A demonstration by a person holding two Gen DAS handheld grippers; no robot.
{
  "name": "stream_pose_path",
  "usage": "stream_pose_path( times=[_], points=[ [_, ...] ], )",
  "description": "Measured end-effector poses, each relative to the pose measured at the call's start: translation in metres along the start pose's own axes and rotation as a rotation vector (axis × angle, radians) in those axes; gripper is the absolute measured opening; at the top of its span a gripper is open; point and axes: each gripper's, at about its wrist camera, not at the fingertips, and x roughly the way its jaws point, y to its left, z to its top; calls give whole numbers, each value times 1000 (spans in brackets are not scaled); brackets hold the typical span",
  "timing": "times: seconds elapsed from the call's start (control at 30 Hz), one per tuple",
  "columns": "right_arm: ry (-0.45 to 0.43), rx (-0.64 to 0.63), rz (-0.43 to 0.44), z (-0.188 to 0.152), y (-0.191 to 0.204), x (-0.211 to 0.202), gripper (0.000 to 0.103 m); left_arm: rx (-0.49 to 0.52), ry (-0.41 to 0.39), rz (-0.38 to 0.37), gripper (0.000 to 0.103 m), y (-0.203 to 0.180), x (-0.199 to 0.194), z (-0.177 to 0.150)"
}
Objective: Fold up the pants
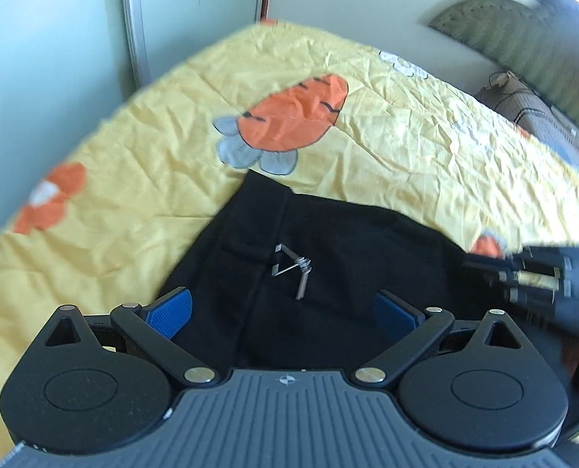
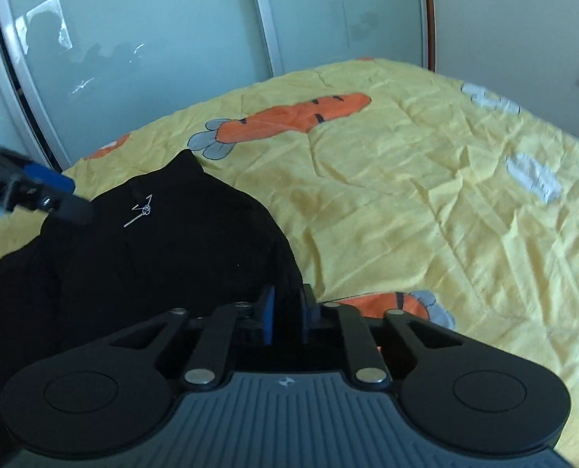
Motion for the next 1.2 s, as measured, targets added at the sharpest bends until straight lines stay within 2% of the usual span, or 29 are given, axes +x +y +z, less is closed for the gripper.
stream_pose_path(
  times=[0.1,0.2,0.27,0.37,0.53,0.57,0.6,0.63,0.67,0.7,0.83,0.97,1.1,1.2],
  points=[
    [-67,-264,-134,-6,52,-22,9,-122,52,-87,99,8,16,18],
    [-102,-522,-241,-21,110,-41,9,-241,58,-150,99,20,24,30],
    [-115,-646,-283,-32,141,-48,9,-305,51,-193,99,27,27,35],
    [-133,-751,-319,-47,169,-51,9,-384,70,-254,99,36,32,40],
    [-153,-754,-303,-63,178,-57,8,-524,127,-339,88,54,47,39],
    [-152,-749,-297,-65,178,-58,8,-521,127,-338,75,55,46,38],
    [-152,-743,-290,-66,178,-59,8,-508,127,-328,56,54,45,36],
    [-161,-742,-292,-67,179,-60,8,-489,129,-328,43,53,43,34],
    [-164,-736,-286,-68,181,-62,8,-475,136,-340,21,51,41,31],
    [-167,-721,-277,-72,183,-68,8,-467,129,-343,7,51,37,26],
    [-157,-690,-319,-76,176,-67,9,-416,32,-346,6,54,4,6],
    [-128,-644,-440,-78,156,-63,19,-380,9,-369,6,56,-19,-14],
    [-68,-551,-490,-81,127,-73,21,-353,-4,-370,6,58,-28,-30],
    [-22,-465,-452,-86,112,-83,21,-330,2,-374,6,55,-30,-40]
  ],
)
